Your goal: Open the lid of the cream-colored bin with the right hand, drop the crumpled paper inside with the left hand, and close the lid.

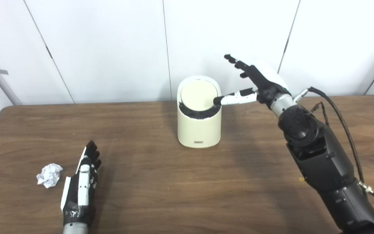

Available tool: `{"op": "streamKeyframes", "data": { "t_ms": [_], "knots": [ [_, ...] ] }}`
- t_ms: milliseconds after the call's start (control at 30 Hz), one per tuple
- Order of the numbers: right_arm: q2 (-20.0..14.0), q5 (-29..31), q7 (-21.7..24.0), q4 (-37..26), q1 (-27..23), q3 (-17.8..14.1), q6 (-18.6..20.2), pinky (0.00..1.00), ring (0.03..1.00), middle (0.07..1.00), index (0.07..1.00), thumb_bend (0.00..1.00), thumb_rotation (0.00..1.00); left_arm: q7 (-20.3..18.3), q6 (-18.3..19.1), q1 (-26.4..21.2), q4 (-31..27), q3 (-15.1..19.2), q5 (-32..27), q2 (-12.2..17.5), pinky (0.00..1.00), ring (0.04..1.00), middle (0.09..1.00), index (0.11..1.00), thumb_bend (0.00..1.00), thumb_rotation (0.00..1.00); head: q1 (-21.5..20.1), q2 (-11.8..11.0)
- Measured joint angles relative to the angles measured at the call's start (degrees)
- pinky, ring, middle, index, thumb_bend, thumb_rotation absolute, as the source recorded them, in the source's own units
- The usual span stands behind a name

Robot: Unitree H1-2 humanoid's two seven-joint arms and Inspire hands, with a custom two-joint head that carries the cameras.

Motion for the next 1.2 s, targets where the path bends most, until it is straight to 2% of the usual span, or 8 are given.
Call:
{"op": "streamKeyframes", "data": {
  "t_ms": [333,567,933,1200],
  "knots": [
    [0.29,-3.51,2.33,2.88,-3.96,3.13,0.05,0.81,0.918,0.942,0.930,0.85,0.46,0.06,0.01,-0.08,0.02,-0.02,0.11,-0.13,1.00,1.000,1.000,0.996,0.29,0.94,0.00,0.00],
    [0.54,-4.47,3.59,6.86,-6.26,4.36,0.03,0.86,0.940,0.943,0.928,0.85,0.46,0.01,-0.01,-0.09,0.04,-0.02,0.20,-0.15,1.00,1.000,1.000,0.997,0.28,0.93,0.26,0.09],
    [1.81,-6.18,3.00,14.04,-9.78,6.00,-1.28,0.89,0.940,0.937,0.911,0.88,0.46,0.43,-0.02,-0.14,0.04,-0.02,1.14,-0.38,1.00,0.993,0.990,0.985,0.29,0.93,0.18,0.26],
    [2.20,-6.61,3.05,14.96,-10.83,6.71,-1.47,0.91,0.948,0.942,0.918,0.86,0.46,0.39,-0.02,-0.13,0.04,-0.13,1.20,-0.43,1.00,1.000,0.995,0.991,0.28,0.95,0.17,0.44]
  ]
}}
